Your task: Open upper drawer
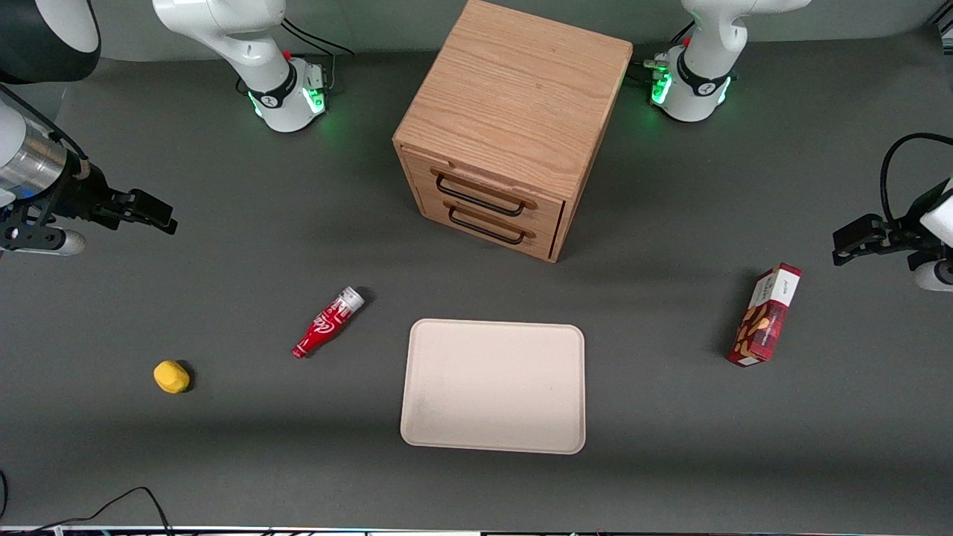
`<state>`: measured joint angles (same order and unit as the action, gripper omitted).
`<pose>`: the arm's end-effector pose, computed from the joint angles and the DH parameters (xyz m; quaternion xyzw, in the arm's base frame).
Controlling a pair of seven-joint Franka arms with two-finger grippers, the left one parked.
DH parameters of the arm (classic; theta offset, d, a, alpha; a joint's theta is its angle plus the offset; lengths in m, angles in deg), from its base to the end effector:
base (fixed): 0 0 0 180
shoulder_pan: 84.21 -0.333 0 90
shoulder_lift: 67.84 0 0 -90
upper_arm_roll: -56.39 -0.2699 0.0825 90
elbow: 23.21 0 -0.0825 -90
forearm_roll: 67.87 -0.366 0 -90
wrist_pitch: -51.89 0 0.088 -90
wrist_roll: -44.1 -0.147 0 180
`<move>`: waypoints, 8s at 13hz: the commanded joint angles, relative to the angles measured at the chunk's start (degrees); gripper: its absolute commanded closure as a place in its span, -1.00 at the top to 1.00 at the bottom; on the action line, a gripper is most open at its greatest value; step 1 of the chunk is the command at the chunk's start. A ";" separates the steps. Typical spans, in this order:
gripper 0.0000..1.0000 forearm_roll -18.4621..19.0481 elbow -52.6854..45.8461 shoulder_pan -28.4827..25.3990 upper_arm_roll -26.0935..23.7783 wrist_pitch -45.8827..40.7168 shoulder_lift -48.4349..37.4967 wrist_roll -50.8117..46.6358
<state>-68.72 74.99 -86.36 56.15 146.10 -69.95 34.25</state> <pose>0.5278 0.0241 0.4992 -0.9977 0.0657 0.0171 0.0055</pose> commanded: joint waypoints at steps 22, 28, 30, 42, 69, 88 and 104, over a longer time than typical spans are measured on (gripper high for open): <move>1.00 5.59 -20.95 -13.67 -30.34 5.36 25.92 22.05; 1.00 5.50 -20.33 -13.67 -32.54 5.54 30.67 28.65; 1.00 5.50 -19.80 -13.76 -32.63 6.07 31.82 29.88; 1.00 5.68 -18.49 -15.08 -32.10 15.21 36.48 34.10; 1.00 4.89 -25.16 -14.90 -16.90 29.18 40.26 48.52; 1.00 -11.17 -27.90 -11.40 -14.26 28.23 33.18 45.90; 1.00 -0.12 2.43 6.90 -8.20 4.23 -3.33 0.97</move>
<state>-69.66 76.35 -79.74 46.92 150.26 -72.16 36.95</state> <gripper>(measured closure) 0.000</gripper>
